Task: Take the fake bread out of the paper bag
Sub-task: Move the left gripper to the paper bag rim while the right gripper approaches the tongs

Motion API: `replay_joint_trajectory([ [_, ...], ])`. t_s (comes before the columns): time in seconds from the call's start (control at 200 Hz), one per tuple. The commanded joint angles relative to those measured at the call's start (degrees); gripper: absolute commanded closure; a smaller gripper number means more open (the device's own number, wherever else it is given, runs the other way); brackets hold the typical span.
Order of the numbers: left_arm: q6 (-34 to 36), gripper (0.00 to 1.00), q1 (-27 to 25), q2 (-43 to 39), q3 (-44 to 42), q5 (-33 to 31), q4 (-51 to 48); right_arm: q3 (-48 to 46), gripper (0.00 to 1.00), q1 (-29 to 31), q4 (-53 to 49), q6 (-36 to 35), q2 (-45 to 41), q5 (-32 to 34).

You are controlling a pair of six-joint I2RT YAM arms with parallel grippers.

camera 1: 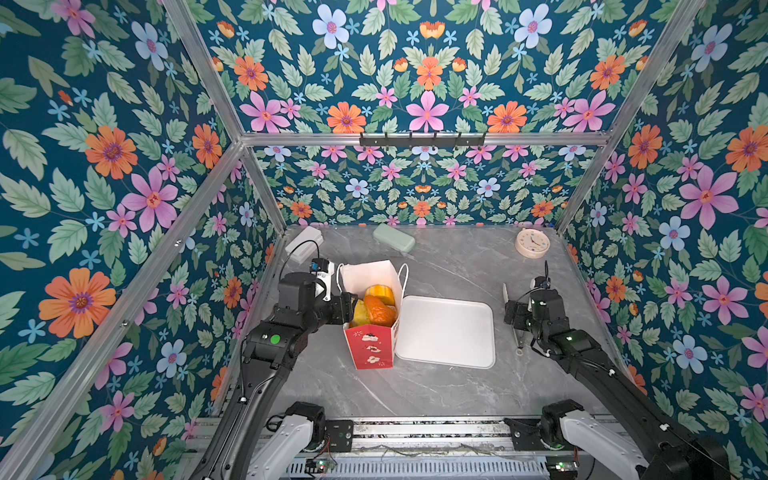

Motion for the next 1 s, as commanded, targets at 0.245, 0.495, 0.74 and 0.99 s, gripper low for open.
replay_joint_trajectory([
  [0.245,-2.1,0.75,-1.9,1.8,0.4,-7.5,2.1,-0.2,0.05,0.0,1.5,0.2,0.8,0.5],
  [0.495,-3.8,1.00,-2.3,2.8,1.5,-8.2,4.9,-0.5,0.05,0.0,2.1,0.2,1.6,0.2],
  [0.74,-0.2,1.00,-2.4,8.3,7.6,-13.0,5.2,0.2,0.06,0.0,1.7,0.0,2.6,0.3],
  [0.99,6.0,1.00,-2.6,16.5,15.2,-17.5,7.4,2.8,0.05,0.0,-2.5,0.1,3.6,3.3],
])
